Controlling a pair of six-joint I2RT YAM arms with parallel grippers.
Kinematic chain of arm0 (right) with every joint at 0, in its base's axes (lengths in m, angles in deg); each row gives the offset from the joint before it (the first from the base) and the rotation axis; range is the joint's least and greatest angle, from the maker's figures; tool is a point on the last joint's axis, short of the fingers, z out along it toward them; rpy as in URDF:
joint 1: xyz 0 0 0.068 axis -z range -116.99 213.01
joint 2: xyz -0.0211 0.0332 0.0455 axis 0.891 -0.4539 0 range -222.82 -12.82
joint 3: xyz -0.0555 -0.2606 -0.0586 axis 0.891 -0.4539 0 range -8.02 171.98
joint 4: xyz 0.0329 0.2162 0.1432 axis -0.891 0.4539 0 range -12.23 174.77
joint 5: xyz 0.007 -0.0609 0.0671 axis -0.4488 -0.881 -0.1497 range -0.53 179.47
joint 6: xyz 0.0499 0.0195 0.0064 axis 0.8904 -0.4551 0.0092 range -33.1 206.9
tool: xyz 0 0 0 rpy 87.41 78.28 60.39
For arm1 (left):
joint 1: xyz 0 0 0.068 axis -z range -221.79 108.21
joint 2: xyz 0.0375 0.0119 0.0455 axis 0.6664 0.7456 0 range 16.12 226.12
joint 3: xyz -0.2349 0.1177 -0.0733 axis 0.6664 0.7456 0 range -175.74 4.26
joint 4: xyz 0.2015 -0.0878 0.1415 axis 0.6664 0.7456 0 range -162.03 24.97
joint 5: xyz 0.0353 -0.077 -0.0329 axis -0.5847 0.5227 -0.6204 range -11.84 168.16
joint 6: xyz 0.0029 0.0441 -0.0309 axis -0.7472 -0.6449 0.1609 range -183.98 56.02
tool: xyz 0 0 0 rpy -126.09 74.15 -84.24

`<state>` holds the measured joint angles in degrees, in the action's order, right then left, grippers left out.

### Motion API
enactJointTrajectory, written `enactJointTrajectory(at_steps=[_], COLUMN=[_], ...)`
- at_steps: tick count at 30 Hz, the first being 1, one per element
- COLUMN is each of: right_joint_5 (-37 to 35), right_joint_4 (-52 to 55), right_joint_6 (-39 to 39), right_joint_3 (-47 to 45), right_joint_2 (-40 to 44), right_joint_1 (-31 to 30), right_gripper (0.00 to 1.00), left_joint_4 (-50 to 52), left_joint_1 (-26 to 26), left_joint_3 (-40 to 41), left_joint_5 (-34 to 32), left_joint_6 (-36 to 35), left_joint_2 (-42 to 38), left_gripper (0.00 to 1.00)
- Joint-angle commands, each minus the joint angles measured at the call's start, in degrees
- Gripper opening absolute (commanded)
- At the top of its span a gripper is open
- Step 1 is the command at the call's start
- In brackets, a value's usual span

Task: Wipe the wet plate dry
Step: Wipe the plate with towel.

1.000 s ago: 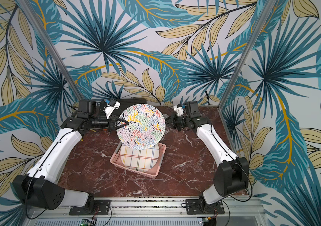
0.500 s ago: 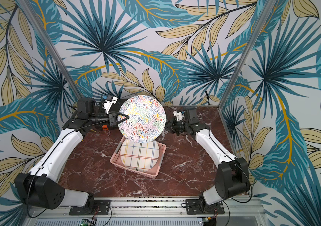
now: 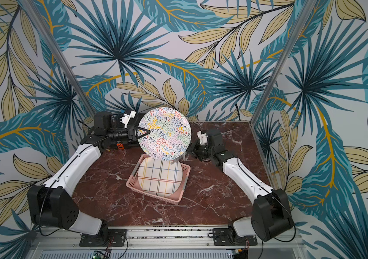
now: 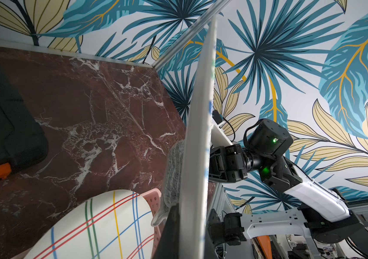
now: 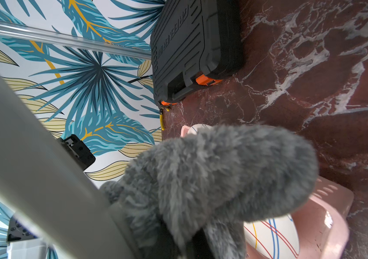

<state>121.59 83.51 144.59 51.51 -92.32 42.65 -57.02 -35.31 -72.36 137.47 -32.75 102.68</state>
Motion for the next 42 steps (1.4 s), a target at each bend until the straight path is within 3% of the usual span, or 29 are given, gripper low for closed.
enactJointTrajectory(at_steps=[1, 8, 17, 28, 42], right_joint_5=[-2.2, -13.3, -24.0, -34.9, -41.4], right_joint_4=[-6.5, -5.3, -8.5, -5.7, -11.3], right_joint_6=[-4.1, -12.8, -18.4, -26.6, -27.2], right_joint_3=[-0.3, -1.0, -1.0, 5.3, 7.6], right_joint_2=[5.1, 8.4, 7.5, 2.0, -7.5], right_joint_1=[-3.5, -9.9, -17.3, -26.9, -29.7], right_gripper=[0.00, 0.00, 0.00, 0.00, 0.00], left_joint_4=[-3.2, -3.8, -3.7, -4.3, -3.7], left_joint_1=[-0.7, -0.6, -0.7, -0.6, -0.6], left_joint_3=[0.7, 1.1, 1.6, 2.0, 1.0], left_joint_5=[-6.1, -5.4, -4.9, -4.3, -2.2], left_joint_6=[0.0, 0.7, 1.1, 1.5, 2.7], left_joint_2=[1.3, 1.5, 1.8, 2.2, 1.6], left_gripper=[0.00, 0.00, 0.00, 0.00, 0.00])
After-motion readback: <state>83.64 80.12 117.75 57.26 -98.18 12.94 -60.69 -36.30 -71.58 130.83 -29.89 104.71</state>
